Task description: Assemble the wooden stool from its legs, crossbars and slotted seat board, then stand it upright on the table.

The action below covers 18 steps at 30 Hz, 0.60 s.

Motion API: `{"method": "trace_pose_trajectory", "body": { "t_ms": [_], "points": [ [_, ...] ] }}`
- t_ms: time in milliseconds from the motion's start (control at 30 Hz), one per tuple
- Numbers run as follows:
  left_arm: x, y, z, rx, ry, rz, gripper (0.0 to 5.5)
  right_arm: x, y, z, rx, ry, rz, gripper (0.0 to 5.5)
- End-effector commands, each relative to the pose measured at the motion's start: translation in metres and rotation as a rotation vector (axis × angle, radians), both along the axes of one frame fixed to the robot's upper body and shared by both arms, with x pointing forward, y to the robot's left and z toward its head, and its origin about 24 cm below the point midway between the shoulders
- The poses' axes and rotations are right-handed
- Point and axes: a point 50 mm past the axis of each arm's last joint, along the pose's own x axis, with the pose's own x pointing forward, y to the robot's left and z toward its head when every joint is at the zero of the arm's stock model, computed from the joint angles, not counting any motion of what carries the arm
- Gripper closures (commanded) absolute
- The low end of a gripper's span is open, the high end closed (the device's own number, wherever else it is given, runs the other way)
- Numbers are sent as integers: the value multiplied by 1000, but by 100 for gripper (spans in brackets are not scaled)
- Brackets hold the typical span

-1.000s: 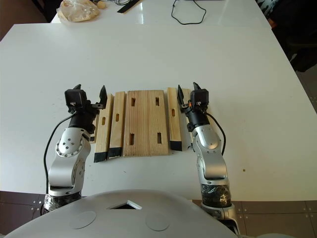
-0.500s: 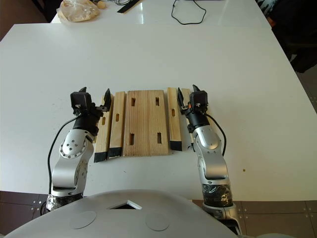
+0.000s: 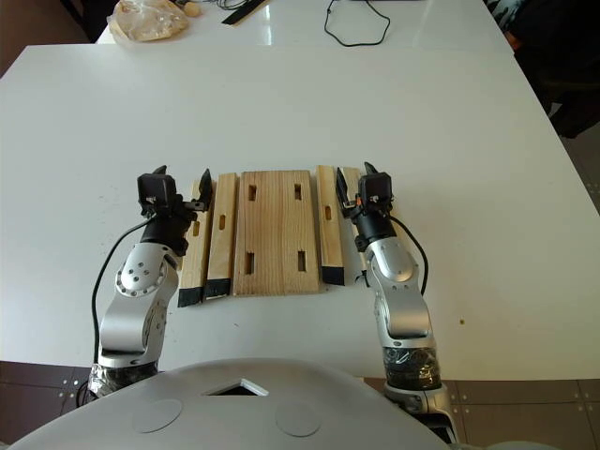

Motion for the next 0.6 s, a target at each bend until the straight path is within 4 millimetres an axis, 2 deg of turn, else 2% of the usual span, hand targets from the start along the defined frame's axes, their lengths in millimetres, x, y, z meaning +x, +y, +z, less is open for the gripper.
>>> {"method": "trace_pose_trajectory", "body": {
  "t_ms": [33,133,600],
  "points": [
    [2,-2,3,3,-11,-20,173,0,1,-1,-2,5,-3,275],
    [1,-2,3,6,-8,-23,222,-1,2,-1,-1,7,-3,275],
    [6,0,5,18,-12,-31,222,-1,3,-3,6,11,-15,275]
  ]
}}
